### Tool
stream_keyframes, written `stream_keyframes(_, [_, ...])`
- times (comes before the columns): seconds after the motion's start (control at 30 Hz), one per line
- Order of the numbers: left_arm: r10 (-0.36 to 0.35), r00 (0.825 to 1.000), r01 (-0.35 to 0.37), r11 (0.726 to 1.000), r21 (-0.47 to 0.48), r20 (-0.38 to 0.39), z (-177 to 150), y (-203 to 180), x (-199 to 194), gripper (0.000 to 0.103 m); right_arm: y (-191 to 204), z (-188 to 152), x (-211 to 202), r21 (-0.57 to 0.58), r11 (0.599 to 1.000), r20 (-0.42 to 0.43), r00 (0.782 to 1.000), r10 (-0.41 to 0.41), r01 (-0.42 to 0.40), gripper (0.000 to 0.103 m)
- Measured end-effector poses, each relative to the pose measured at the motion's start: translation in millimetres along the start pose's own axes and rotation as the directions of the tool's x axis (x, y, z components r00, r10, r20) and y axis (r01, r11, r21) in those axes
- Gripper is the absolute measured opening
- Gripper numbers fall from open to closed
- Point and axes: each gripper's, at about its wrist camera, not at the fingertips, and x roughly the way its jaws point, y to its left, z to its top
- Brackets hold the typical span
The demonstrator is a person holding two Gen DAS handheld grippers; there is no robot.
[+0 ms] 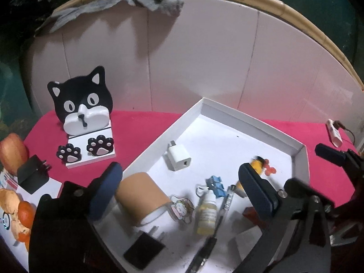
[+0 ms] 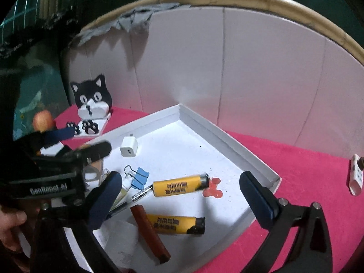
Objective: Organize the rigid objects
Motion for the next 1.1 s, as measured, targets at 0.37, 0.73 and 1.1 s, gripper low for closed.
stream_keyframes(0.37, [0.006, 0.993, -0.007, 1.000, 0.008, 0.115, -1, -17, -56, 0.103, -18, -6, -65, 0.128, 0.991, 0.142, 0.990, 0.024, -0.042, 0.103])
stream_keyframes(0.73, [0.161, 0.976, -0.166, 0.986, 0.025, 0.146, -1, -49, -123, 0.103, -25, -12, -149, 0.152, 0.981, 0.324, 0.944, 0.068, -0.123, 0.103])
stream_keyframes(1.1, [0.164, 0.970, -0.175, 0.984, 0.046, 0.179, -21, -86, -191, 0.103, -29, -35, -219, 0.253, 0.964, 0.409, 0.893, -0.188, 0.087, 0.103])
